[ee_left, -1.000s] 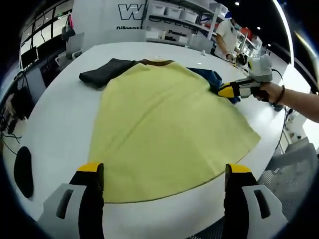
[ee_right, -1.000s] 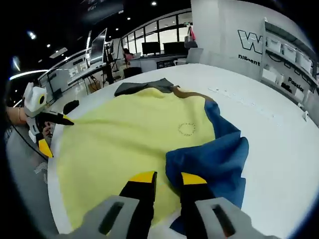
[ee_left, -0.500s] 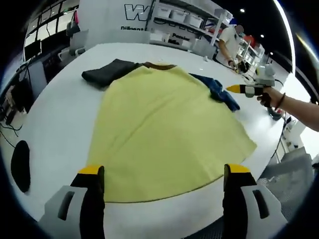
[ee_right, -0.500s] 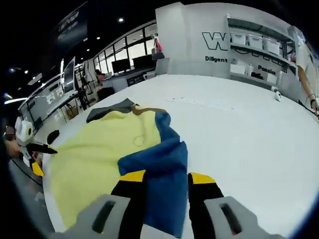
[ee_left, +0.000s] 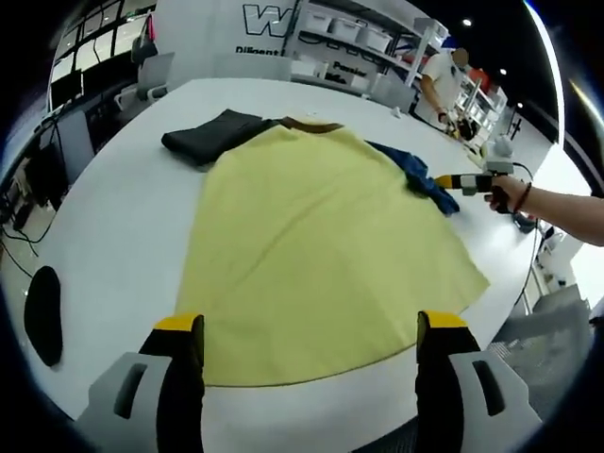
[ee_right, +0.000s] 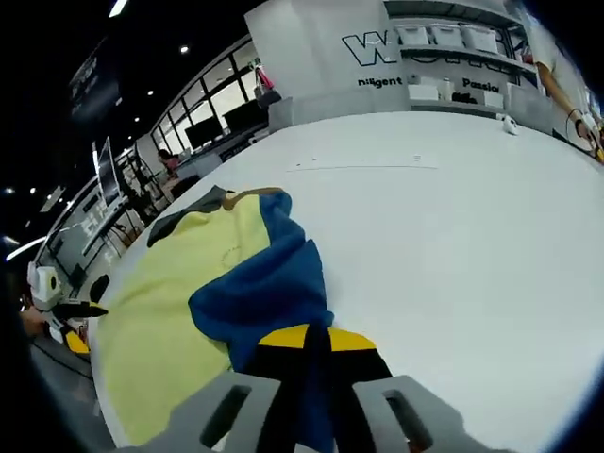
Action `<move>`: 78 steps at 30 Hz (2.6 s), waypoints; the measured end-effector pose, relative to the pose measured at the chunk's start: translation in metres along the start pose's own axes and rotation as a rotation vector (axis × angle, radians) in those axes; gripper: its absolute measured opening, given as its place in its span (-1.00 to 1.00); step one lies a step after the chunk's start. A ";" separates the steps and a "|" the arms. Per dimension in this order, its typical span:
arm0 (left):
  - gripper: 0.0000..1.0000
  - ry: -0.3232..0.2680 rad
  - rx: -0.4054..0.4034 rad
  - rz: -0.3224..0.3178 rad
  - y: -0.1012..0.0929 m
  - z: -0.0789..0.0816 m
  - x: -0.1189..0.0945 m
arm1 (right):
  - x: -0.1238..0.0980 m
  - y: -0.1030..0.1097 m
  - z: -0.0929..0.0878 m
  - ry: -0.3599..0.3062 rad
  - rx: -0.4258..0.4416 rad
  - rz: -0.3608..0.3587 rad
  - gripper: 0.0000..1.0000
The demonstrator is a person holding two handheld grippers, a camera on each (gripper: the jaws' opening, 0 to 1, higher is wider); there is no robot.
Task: Fold the garment on the visible template until the final outline fits inside the template.
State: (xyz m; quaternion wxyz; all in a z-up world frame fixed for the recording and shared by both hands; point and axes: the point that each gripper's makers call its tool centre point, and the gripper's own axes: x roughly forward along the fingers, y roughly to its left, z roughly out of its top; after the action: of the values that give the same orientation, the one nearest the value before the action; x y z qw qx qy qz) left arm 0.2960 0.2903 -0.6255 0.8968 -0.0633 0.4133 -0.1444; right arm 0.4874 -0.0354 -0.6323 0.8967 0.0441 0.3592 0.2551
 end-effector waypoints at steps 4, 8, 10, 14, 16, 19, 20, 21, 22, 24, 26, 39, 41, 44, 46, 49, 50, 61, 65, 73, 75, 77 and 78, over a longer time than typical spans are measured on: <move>0.80 -0.008 0.009 0.006 0.000 0.002 0.000 | -0.009 0.004 0.011 -0.038 -0.036 -0.003 -1.00; 0.82 -0.002 0.001 0.002 0.000 0.001 0.001 | -0.022 0.003 0.029 -0.091 -0.058 -0.016 -1.00; 0.82 0.006 0.002 -0.001 -0.001 -0.002 0.002 | -0.027 -0.001 0.035 -0.103 -0.079 -0.034 -1.00; 0.85 0.017 0.037 -0.003 -0.004 -0.006 0.003 | -0.041 -0.017 0.052 -0.125 -0.133 -0.105 -1.00; 0.86 0.020 0.045 -0.004 -0.004 -0.006 0.003 | -0.049 -0.025 0.063 -0.146 -0.168 -0.136 -1.00; 0.87 0.016 0.037 -0.007 -0.004 -0.005 0.003 | -0.064 -0.039 0.086 -0.202 -0.218 -0.206 -1.00; 0.86 0.012 0.032 -0.007 -0.003 -0.005 0.002 | -0.068 -0.043 0.092 -0.218 -0.230 -0.228 -1.00; 0.85 0.006 0.024 -0.007 -0.002 -0.004 0.002 | -0.075 -0.051 0.100 -0.241 -0.250 -0.276 -1.00; 0.84 0.002 0.021 -0.008 -0.002 -0.004 0.002 | -0.080 -0.059 0.105 -0.255 -0.263 -0.320 -1.00; 0.83 0.000 0.015 -0.009 -0.001 -0.004 0.002 | -0.083 -0.065 0.107 -0.266 -0.280 -0.352 -1.00; 0.85 -0.005 0.012 -0.014 -0.002 -0.004 0.002 | -0.078 -0.069 0.103 -0.256 -0.269 -0.350 -1.00; 0.82 0.000 0.020 -0.004 -0.002 -0.004 0.003 | -0.081 -0.128 0.035 -0.113 -0.102 -0.453 -1.00; 0.83 0.002 0.020 -0.001 -0.002 -0.004 0.003 | -0.088 -0.132 0.033 -0.127 -0.081 -0.460 -1.00; 0.85 0.000 0.020 -0.004 -0.003 -0.004 0.003 | -0.095 -0.140 0.017 -0.097 -0.058 -0.482 -1.00; 0.85 0.004 0.028 -0.005 -0.003 -0.005 0.003 | -0.099 -0.146 0.006 -0.065 -0.039 -0.506 -1.00; 0.86 0.004 0.029 -0.007 -0.003 -0.005 0.003 | -0.103 -0.152 -0.007 -0.044 0.052 -0.547 -1.00; 0.87 0.004 0.029 -0.008 -0.004 -0.005 0.003 | -0.104 -0.153 -0.009 -0.043 0.074 -0.552 -1.00; 0.88 0.001 0.037 -0.019 -0.005 -0.005 0.002 | -0.108 -0.142 0.015 -0.142 0.103 -0.480 -0.48; 0.92 0.005 0.057 -0.026 -0.008 -0.006 0.002 | -0.089 -0.129 0.034 -0.131 -0.016 -0.441 -0.39; 0.96 -0.049 0.116 -0.019 -0.021 0.015 -0.002 | -0.046 -0.131 0.026 -0.002 -0.119 -0.460 -0.55; 0.94 -0.051 0.115 -0.013 -0.020 0.016 0.001 | -0.041 -0.133 0.025 0.006 -0.131 -0.462 -0.59; 0.93 -0.047 0.097 -0.008 -0.018 0.015 0.002 | -0.036 -0.136 0.023 0.023 -0.146 -0.461 -0.71; 0.92 -0.047 0.089 -0.006 -0.017 0.014 0.002 | -0.035 -0.137 0.023 0.031 -0.156 -0.465 -0.78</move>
State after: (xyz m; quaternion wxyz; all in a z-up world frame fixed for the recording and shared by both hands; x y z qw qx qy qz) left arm 0.3049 0.2733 -0.6139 0.9078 -0.0279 0.3850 -0.1640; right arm 0.5397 -0.1692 -0.6295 0.9263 -0.1130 0.3527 0.0692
